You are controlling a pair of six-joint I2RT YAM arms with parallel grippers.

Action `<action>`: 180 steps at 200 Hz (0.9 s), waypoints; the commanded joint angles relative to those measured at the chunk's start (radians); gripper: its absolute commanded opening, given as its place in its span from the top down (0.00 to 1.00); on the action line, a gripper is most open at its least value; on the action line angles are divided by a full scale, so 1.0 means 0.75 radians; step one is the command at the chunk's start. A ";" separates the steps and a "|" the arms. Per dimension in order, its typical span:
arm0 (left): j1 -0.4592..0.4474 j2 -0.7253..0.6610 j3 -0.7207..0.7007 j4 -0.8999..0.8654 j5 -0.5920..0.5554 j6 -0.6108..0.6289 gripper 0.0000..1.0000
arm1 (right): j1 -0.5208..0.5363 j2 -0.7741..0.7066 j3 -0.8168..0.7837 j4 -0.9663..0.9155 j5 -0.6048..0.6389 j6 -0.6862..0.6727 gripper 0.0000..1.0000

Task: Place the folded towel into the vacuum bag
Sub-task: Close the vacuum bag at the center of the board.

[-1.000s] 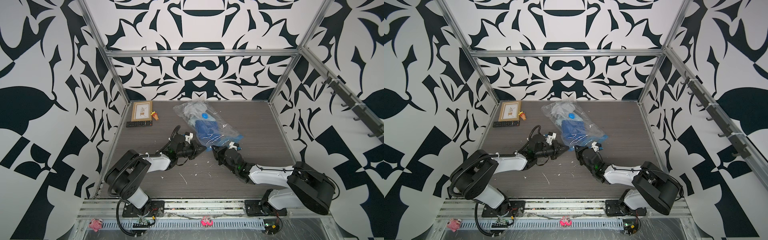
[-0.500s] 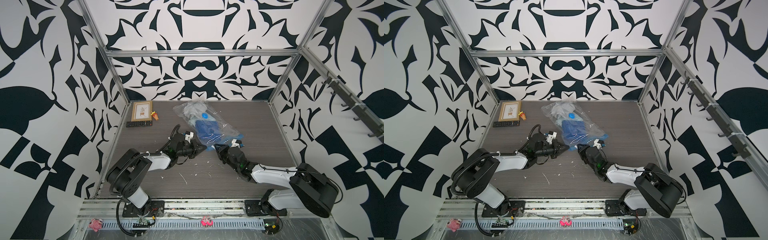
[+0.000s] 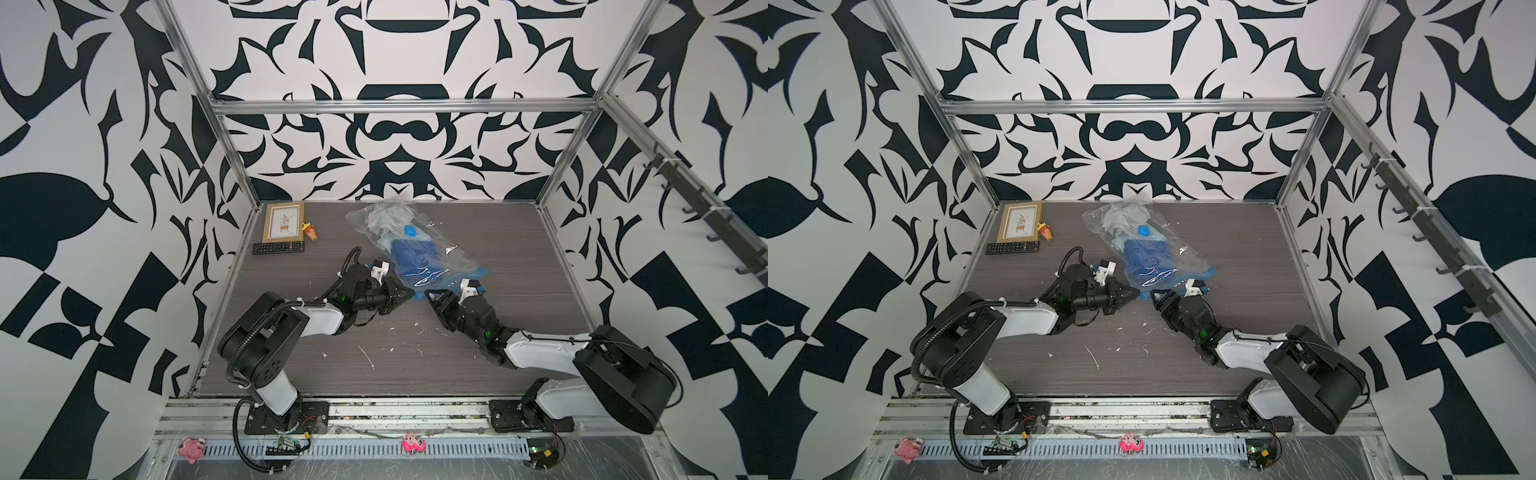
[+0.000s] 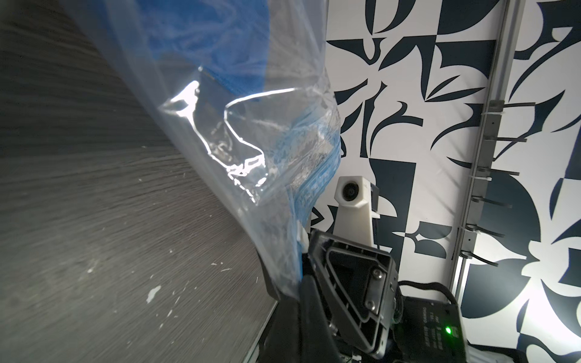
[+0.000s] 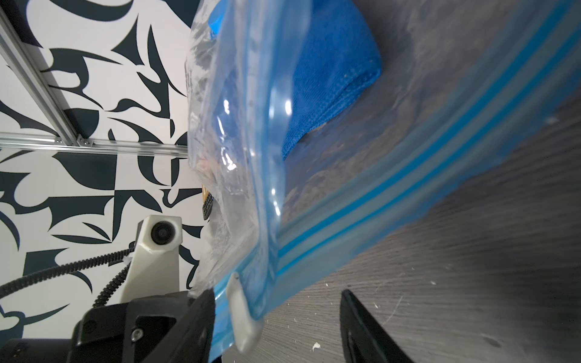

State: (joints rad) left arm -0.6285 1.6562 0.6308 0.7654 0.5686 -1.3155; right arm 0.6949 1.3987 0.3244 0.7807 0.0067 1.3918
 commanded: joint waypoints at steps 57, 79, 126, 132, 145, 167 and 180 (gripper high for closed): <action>0.003 0.001 0.006 0.042 0.001 0.011 1.00 | 0.002 0.114 0.040 0.384 -0.016 0.093 0.61; 0.003 0.003 0.006 0.047 0.001 0.008 1.00 | 0.002 0.104 0.040 0.386 0.007 0.116 0.65; 0.003 0.004 0.003 0.047 0.001 0.011 1.00 | -0.003 0.138 0.047 0.435 0.024 0.179 0.73; 0.003 0.004 0.004 0.047 0.001 0.013 1.00 | -0.004 0.147 0.046 0.445 0.027 0.187 0.75; 0.003 0.003 0.002 0.045 0.001 0.013 1.00 | -0.004 0.167 0.053 0.463 0.034 0.208 0.80; 0.003 0.003 0.004 0.045 0.003 0.013 1.00 | -0.004 0.184 0.068 0.464 0.044 0.218 0.85; 0.002 0.001 0.003 0.045 0.003 0.013 1.00 | -0.004 0.187 0.075 0.456 0.059 0.218 0.87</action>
State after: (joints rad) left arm -0.6281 1.6562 0.6308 0.7769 0.5629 -1.3117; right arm 0.6949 1.5406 0.3374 1.0672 0.0174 1.5478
